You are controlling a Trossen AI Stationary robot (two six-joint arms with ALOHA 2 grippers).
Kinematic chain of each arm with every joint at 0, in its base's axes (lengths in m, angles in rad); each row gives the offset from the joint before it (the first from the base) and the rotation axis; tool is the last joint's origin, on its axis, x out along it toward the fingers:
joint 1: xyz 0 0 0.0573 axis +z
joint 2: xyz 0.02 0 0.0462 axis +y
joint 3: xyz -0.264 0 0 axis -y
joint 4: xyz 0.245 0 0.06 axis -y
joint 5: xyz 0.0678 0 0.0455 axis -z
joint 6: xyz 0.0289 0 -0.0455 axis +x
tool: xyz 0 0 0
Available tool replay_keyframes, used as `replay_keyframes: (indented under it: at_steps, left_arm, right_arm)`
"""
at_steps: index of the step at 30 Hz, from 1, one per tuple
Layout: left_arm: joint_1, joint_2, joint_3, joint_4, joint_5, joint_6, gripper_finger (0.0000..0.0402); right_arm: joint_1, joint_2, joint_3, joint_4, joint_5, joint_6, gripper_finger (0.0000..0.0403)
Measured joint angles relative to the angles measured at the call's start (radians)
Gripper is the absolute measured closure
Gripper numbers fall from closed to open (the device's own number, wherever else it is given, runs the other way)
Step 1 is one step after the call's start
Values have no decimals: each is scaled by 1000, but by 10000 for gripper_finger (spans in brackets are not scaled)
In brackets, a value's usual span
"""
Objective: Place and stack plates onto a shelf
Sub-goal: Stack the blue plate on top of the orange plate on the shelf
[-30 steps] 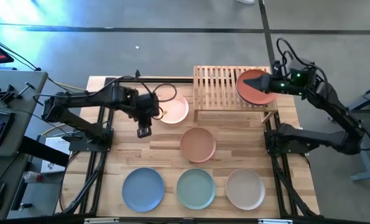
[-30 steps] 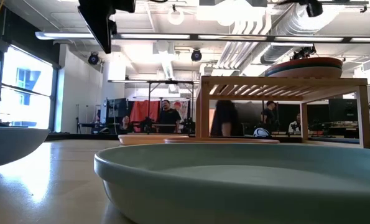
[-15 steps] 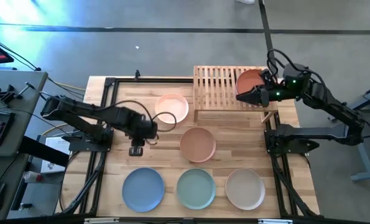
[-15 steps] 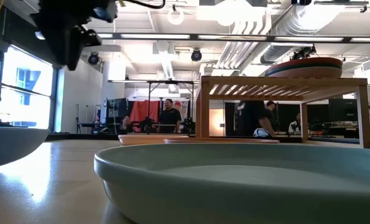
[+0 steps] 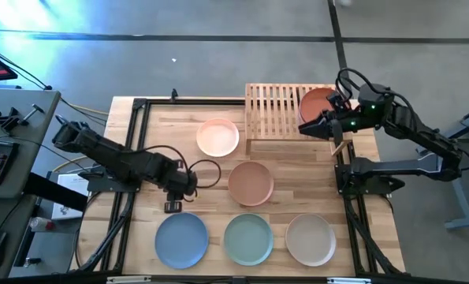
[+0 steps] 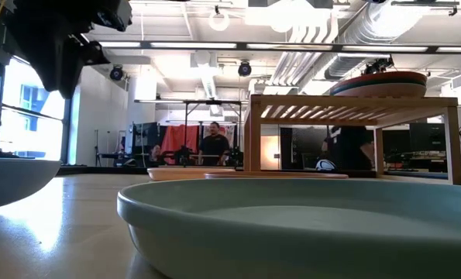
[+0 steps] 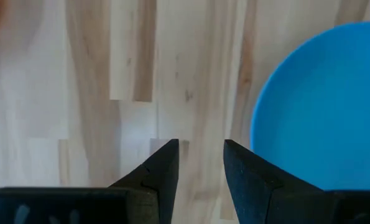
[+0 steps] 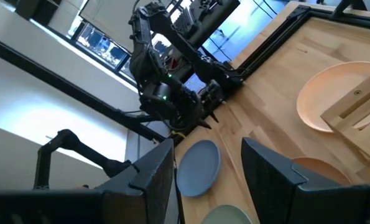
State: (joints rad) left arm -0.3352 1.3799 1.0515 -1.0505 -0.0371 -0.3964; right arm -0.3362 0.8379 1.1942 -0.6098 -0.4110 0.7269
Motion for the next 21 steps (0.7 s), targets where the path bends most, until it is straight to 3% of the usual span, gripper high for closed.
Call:
replay_keyframes:
  at_steps: [21]
  left_arm:
    - [-113,227,0,190,2,-72,287]
  right_arm:
    - [3,1,0,-67,9,-32,234]
